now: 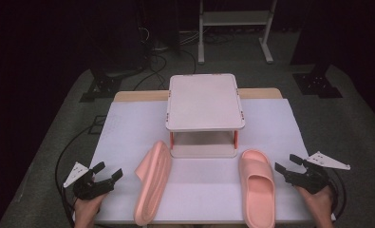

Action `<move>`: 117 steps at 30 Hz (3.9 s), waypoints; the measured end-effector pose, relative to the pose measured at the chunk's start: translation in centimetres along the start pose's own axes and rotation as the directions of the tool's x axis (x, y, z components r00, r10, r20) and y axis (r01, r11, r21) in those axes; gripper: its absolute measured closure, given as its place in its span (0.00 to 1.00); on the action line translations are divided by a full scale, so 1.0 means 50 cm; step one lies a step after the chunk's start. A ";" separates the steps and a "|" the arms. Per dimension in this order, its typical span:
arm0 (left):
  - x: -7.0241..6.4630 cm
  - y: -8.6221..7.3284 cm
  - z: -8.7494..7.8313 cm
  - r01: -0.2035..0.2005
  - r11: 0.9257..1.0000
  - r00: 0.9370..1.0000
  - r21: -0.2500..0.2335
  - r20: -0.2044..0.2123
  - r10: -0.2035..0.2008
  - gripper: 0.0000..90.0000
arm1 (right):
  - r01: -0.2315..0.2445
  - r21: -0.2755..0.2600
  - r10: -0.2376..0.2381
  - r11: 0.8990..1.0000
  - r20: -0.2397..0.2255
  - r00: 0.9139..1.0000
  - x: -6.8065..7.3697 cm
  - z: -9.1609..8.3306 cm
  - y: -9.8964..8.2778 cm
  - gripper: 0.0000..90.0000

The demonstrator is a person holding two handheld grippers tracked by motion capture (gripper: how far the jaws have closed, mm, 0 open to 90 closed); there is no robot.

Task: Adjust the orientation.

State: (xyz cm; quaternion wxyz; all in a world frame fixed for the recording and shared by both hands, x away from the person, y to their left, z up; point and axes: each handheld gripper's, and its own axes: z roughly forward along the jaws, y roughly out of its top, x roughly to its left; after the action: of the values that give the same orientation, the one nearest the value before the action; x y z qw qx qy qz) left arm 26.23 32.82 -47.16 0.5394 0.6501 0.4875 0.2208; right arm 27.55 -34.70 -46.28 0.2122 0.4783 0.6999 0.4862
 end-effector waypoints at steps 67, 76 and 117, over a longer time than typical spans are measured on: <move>-0.085 -0.003 0.059 -0.173 0.972 0.979 0.162 0.137 0.152 0.10 | 0.011 -0.027 -0.012 1.000 -0.019 1.000 0.012 -0.006 0.005 0.24; -0.094 -0.002 0.067 -0.192 0.967 0.974 0.168 0.156 0.166 0.15 | 0.015 -0.026 -0.015 1.000 -0.021 1.000 0.013 -0.005 0.006 0.24; -0.186 -0.001 0.135 -0.249 0.951 0.949 0.185 0.242 0.201 0.23 | 0.015 -0.030 -0.015 0.999 -0.024 1.000 0.013 -0.006 0.006 0.24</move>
State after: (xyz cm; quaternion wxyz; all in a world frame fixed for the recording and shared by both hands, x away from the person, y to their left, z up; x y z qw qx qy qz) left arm 27.74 21.43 -47.15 0.4884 0.7761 0.3679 0.1544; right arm 27.16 -34.29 -45.80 0.2143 0.4640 0.6987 0.5006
